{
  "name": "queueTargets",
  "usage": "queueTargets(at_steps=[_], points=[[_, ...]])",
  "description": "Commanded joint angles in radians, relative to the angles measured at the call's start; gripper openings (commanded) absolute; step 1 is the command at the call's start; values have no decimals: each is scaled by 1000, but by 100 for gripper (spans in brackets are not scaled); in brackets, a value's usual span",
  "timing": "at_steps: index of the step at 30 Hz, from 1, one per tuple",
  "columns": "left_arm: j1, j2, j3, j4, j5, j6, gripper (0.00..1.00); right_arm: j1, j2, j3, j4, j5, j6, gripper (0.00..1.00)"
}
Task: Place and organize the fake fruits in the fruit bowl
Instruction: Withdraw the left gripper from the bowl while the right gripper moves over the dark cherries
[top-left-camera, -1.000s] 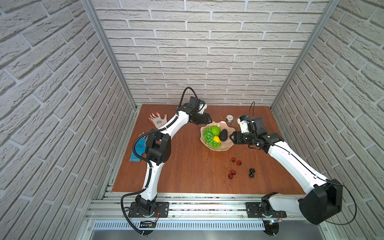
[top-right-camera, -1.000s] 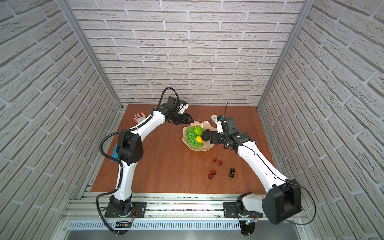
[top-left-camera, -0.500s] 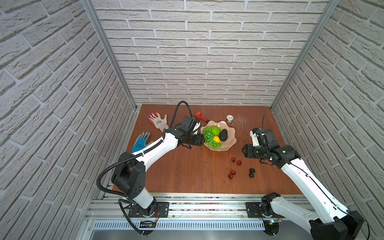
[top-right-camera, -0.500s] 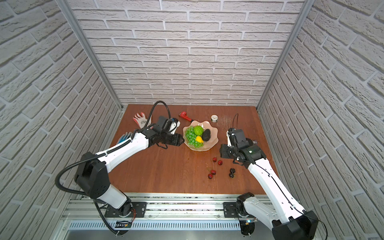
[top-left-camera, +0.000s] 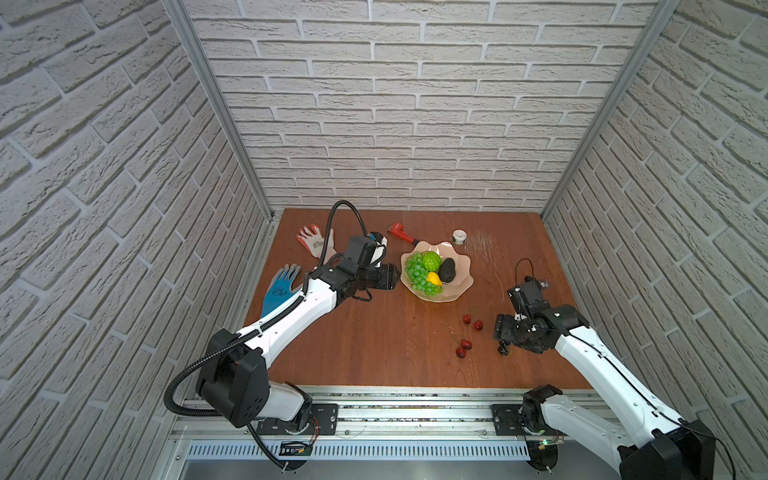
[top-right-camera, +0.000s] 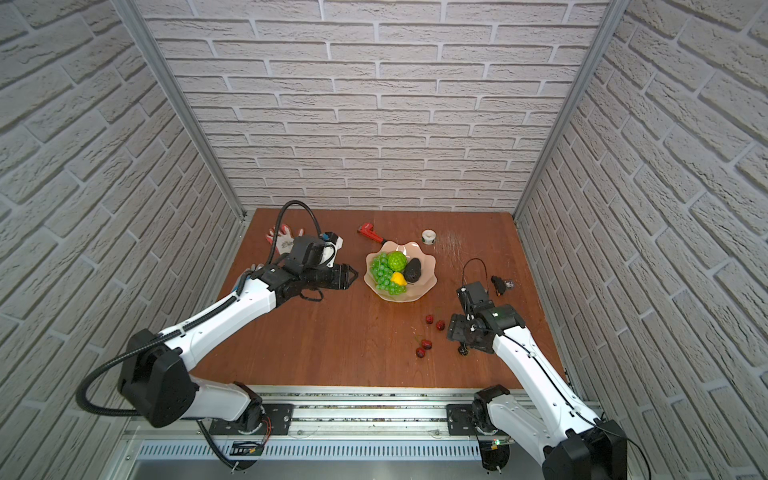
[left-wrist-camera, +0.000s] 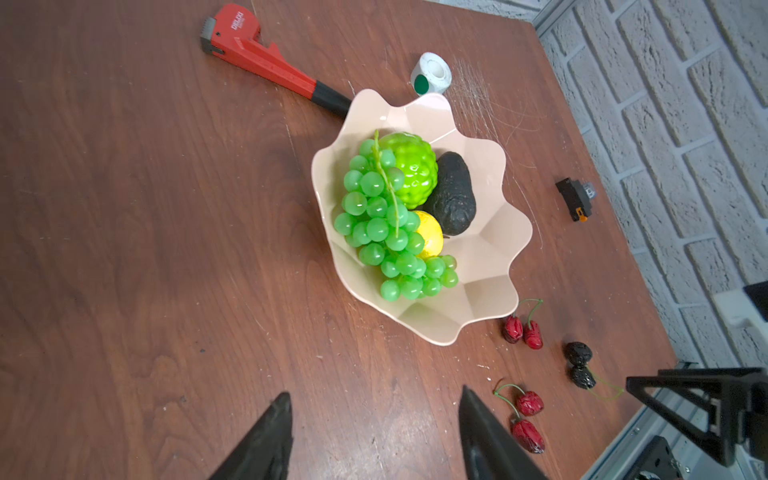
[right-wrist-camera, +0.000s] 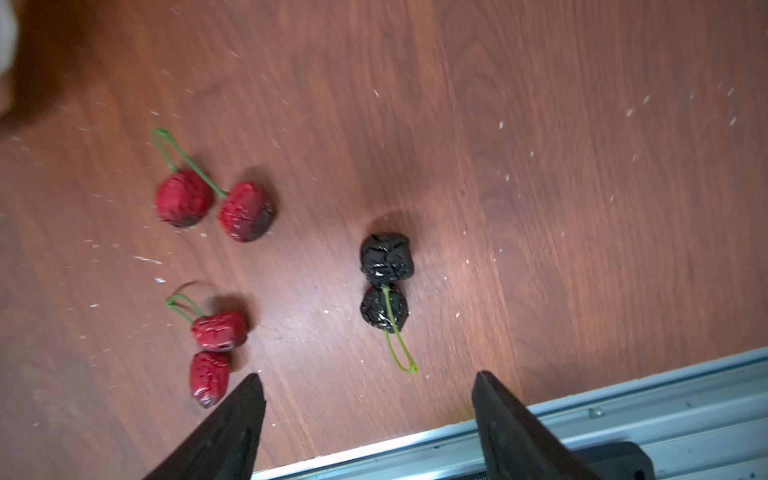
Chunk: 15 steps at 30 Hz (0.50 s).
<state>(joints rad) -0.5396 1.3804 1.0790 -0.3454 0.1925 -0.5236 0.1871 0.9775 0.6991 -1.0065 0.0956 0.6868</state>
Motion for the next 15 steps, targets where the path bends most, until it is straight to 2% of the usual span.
queueTargets(at_steps=[1,4,15], points=[[19,-45,-21,31,16,26,66,-49,-29,-46,45,-63,59,79],[22,-59,-26,23,2,36,66,-96,-36,-103,82,-128,53,73],[34,-55,-34,34,10,22,66,-107,-23,-136,130,-172,28,52]])
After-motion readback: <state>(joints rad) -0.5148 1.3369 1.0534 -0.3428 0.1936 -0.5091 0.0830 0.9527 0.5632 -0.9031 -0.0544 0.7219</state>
